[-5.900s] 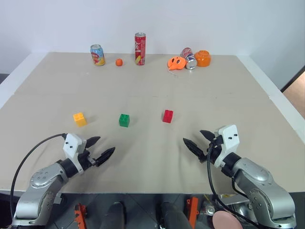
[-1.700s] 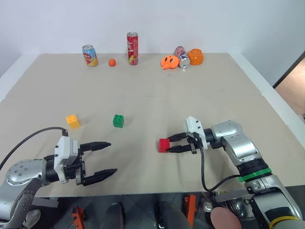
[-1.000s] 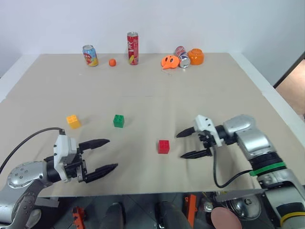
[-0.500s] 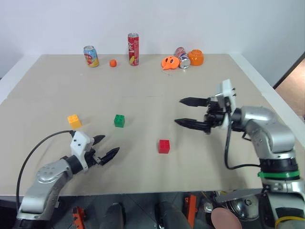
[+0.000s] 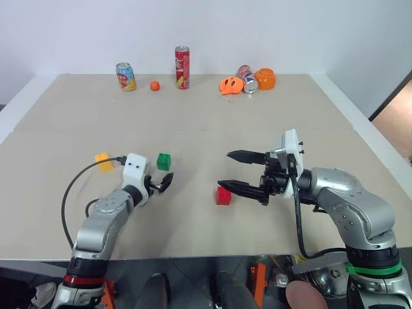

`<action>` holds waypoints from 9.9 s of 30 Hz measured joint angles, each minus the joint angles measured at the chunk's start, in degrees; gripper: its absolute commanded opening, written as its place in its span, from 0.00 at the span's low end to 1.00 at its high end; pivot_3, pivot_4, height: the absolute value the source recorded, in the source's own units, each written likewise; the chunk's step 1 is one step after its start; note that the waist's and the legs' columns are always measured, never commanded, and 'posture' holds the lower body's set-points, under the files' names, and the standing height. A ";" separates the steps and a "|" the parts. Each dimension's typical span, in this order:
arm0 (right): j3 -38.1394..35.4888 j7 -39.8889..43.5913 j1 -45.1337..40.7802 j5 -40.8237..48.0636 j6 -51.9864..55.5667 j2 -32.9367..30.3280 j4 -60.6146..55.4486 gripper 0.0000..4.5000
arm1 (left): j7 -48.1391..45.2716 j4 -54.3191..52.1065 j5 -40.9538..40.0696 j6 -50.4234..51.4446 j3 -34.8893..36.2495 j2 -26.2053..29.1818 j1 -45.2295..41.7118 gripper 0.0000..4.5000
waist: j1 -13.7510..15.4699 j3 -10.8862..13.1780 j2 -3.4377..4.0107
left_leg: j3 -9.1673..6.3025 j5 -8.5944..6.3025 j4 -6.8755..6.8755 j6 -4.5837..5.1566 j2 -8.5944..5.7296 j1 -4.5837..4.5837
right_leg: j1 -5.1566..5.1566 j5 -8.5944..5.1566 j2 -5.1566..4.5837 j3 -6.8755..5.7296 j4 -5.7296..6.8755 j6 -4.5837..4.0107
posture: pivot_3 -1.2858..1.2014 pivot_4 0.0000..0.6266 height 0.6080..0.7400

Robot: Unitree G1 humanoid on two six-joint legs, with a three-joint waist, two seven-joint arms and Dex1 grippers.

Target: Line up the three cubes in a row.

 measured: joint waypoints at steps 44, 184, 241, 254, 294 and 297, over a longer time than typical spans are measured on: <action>-0.01 4.74 1.31 5.20 1.48 -6.92 -1.14 1.00 | -43.09 18.70 -2.58 -30.33 -2.38 14.60 -8.88 0.28 | 0.20 0.01 -0.05 | -0.08 -0.17 -0.10 0.19 -0.17 -0.29 | -0.18 0.01 0.00 0.17 -0.13 0.10 | 0.52 0.24 1.00; 13.76 -0.93 -20.64 -14.00 -14.03 19.20 31.21 1.00 | 21.14 -21.43 -2.17 21.24 19.19 -0.40 9.65 0.99 | -1.01 -0.07 -0.18 | 0.21 -0.26 0.22 0.55 0.34 -0.25 | -0.68 0.16 0.85 0.91 0.69 -0.13 | 0.52 0.24 1.00; 11.45 -3.74 -17.64 -13.69 -11.23 16.26 24.97 1.00 | 10.47 3.31 5.18 11.14 12.88 6.06 -5.82 0.30 | -1.03 -0.07 -0.22 | 0.17 -0.22 -0.02 0.45 0.29 -0.39 | -0.87 0.28 0.83 0.90 0.69 0.10 | 0.52 0.24 1.00; -0.66 1.26 -4.26 2.21 1.82 0.13 2.46 1.00 | -40.14 19.19 -4.64 -17.31 4.03 18.16 -13.38 0.30 | -1.07 -0.06 -0.20 | 0.17 -0.26 -0.11 0.39 0.24 -0.45 | -0.92 -0.04 0.77 0.88 0.67 -0.05 | 0.52 0.24 1.00; -11.53 -13.18 26.16 12.09 0.77 -6.66 -18.69 1.00 | -74.18 60.41 -14.43 -60.13 -34.52 25.81 -30.94 0.30 | -1.05 -0.01 -0.32 | 0.17 -0.25 0.33 0.42 0.27 -0.66 | -0.89 -0.14 0.78 0.97 0.69 -0.18 | 0.52 0.24 1.00; -10.49 -12.57 25.22 11.55 0.52 -6.66 -18.00 1.00 | -74.04 60.08 -14.79 -60.43 -34.48 25.82 -30.48 0.30 | -0.98 -0.01 -0.32 | 0.15 -0.25 0.32 0.42 0.26 -0.68 | -0.89 -0.14 0.79 0.95 0.69 -0.18 | 0.52 0.24 1.00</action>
